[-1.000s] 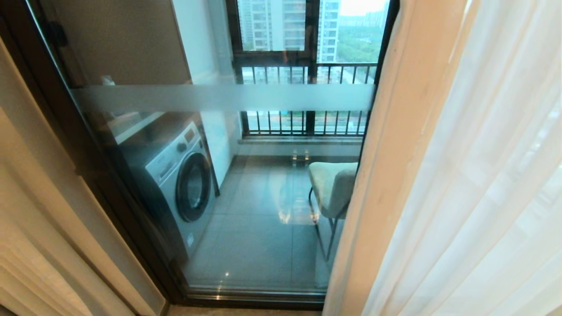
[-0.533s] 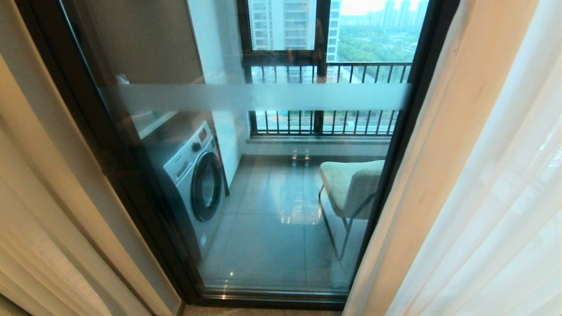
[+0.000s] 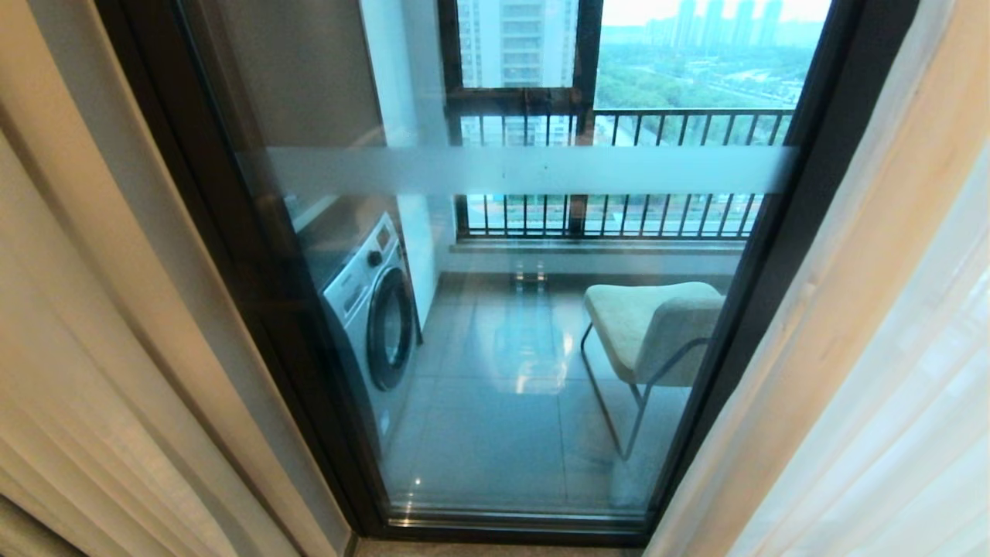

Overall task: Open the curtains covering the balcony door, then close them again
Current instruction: Close the inner curtains on both sides

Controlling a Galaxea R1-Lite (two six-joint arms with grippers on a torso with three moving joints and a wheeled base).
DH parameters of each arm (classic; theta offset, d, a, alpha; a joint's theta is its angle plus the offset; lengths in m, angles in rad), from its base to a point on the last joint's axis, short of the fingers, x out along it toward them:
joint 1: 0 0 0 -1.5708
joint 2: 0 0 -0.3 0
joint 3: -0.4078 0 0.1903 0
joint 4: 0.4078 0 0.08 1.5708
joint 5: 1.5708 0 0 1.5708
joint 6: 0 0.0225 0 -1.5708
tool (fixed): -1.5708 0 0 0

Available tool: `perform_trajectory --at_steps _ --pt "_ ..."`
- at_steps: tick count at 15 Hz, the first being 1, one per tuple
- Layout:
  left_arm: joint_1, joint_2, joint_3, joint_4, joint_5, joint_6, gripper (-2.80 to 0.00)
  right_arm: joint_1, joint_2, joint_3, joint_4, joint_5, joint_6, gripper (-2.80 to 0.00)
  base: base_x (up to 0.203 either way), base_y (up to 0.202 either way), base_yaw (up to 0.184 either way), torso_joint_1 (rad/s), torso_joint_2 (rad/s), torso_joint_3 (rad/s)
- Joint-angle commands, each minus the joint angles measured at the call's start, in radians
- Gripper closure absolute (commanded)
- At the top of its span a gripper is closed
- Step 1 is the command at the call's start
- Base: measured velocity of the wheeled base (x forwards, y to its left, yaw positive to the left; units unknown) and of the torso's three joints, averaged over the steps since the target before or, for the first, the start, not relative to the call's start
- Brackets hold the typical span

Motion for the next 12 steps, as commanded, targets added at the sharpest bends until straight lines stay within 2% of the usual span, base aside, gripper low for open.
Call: perform_trajectory --at_steps 1,12 --pt "0.0 0.001 0.0 0.0 0.0 0.0 0.0 0.0 0.001 0.0 0.0 0.001 -0.001 0.0 0.0 0.186 0.0 0.012 0.0 0.004" --pt "0.0 0.0 0.0 0.0 0.0 0.001 0.0 0.0 0.001 0.0 0.001 0.001 -0.001 0.0 0.0 0.189 0.0 0.002 0.0 0.003"
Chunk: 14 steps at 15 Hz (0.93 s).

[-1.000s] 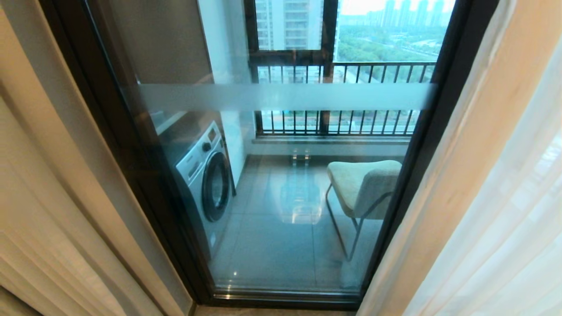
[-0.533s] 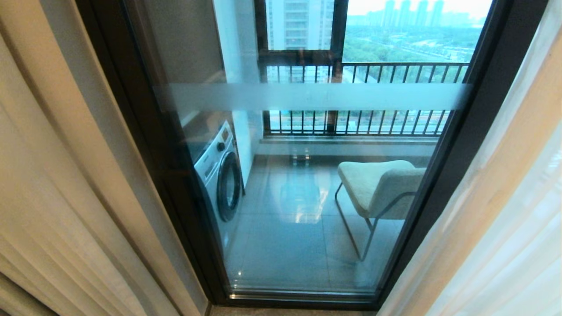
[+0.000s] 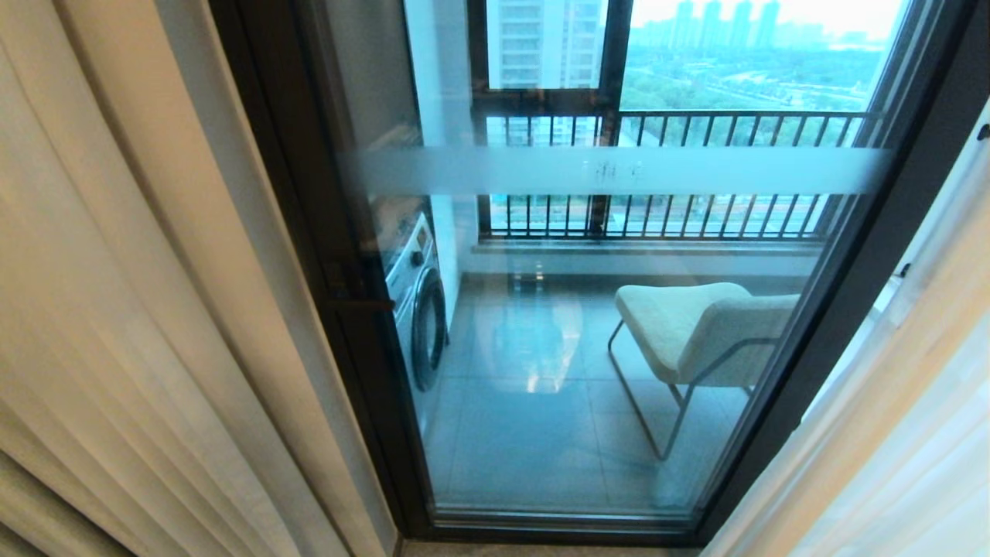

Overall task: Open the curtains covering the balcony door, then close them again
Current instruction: Close the inner curtains on both sides

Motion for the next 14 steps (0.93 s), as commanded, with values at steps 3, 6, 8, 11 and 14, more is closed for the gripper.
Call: perform_trajectory --at_steps 3,6,8,11,14 --pt "0.0 0.001 0.0 0.0 0.0 -0.001 0.0 0.0 0.001 0.0 0.0 0.001 -0.001 0.0 0.0 0.187 0.0 0.002 0.0 0.001" --pt "0.0 0.0 0.0 0.0 0.0 -0.001 0.0 0.0 0.001 0.0 0.0 0.001 -0.001 0.0 0.0 0.144 0.0 0.003 0.0 0.005" --pt "0.0 0.0 0.0 0.0 0.0 -0.001 0.0 0.0 0.001 0.0 0.0 0.001 -0.001 0.0 0.0 0.0 0.0 0.0 0.0 0.0" --pt "0.0 0.0 0.0 -0.002 0.0 -0.002 0.0 0.0 0.001 0.0 0.0 0.001 -0.001 0.0 0.0 0.0 0.0 0.0 0.0 0.0" --pt "0.0 0.0 0.0 0.0 0.0 0.002 0.0 0.0 0.001 0.0 0.0 0.001 -0.001 0.0 0.0 0.0 0.0 0.0 0.0 0.0"
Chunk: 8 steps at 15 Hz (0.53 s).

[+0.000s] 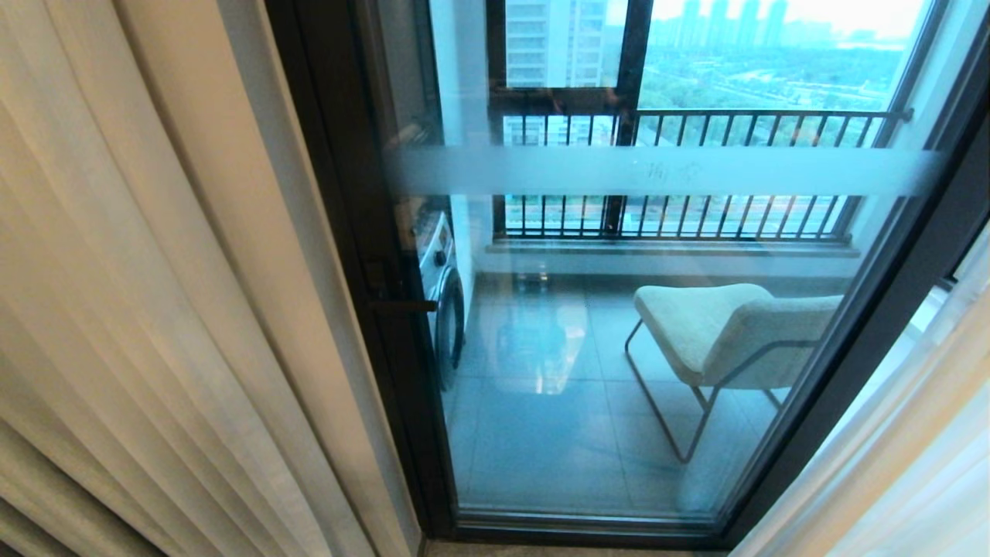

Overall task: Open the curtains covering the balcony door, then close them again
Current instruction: Close the inner curtains on both sides

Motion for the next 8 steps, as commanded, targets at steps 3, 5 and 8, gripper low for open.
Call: perform_trajectory --at_steps 3,5,8 --pt "0.0 0.0 -0.001 -0.046 0.006 0.006 0.0 0.0 0.001 0.0 0.0 0.001 -0.001 0.0 0.0 0.0 0.0 0.0 0.0 0.0" --pt "0.0 0.0 0.0 -0.162 0.011 0.01 0.0 0.0 0.001 0.0 0.0 0.001 -0.001 0.0 0.0 0.0 0.0 0.0 0.0 0.0" --pt "0.0 0.0 0.0 -0.281 0.068 0.012 0.0 0.0 0.001 0.0 0.0 0.001 -0.001 0.0 0.0 0.0 0.0 0.0 0.0 0.0"
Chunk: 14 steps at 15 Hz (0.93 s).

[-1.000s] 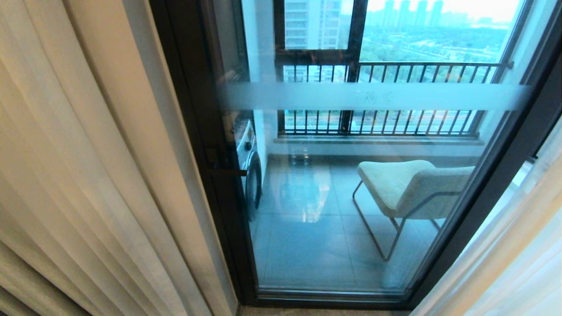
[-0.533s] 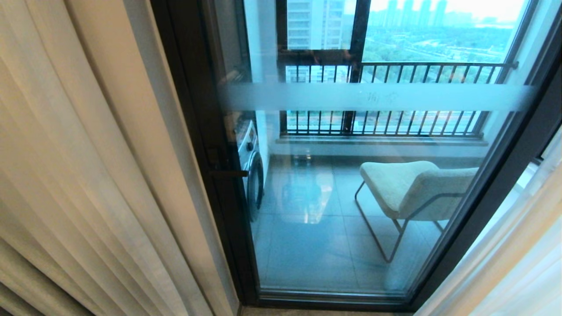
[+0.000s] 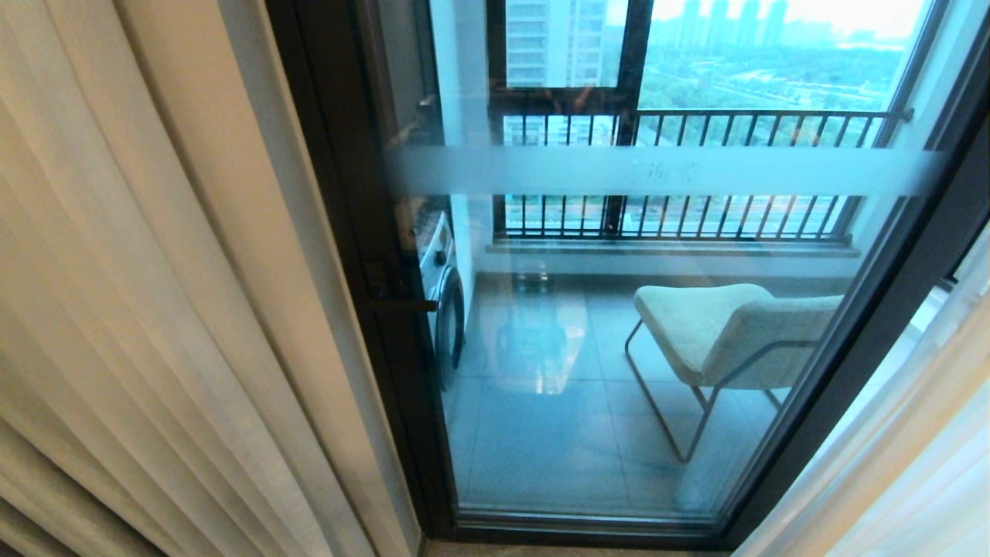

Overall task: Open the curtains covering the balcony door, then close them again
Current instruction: Close the inner curtains on both sides

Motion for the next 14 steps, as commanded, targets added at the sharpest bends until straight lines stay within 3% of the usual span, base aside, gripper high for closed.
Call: perform_trajectory --at_steps 1,4,7,12,14 --pt "0.001 0.0 0.001 -0.049 0.036 0.001 0.0 0.0 0.001 0.0 0.0 0.001 -0.001 0.0 0.0 0.0 0.0 0.0 0.0 0.0" --pt "0.001 0.0 0.001 -0.106 0.079 0.031 0.0 0.0 0.001 0.0 0.0 0.001 -0.001 0.0 0.0 0.0 0.0 0.0 0.0 0.0" --pt "0.001 0.0 0.001 -0.105 0.078 0.072 0.0 0.0 0.001 0.0 0.0 0.001 -0.001 0.0 0.0 0.0 0.0 0.0 0.0 0.0" --pt "0.001 0.0 -0.008 -0.07 0.078 0.07 0.0 0.0 0.001 0.0 0.0 0.001 -0.001 0.0 0.0 0.0 0.0 0.0 0.0 0.0" --pt "0.001 0.0 -0.079 0.008 0.072 0.068 0.0 0.0 0.001 0.0 0.0 0.001 -0.001 0.0 0.0 0.0 0.0 0.0 0.0 0.0"
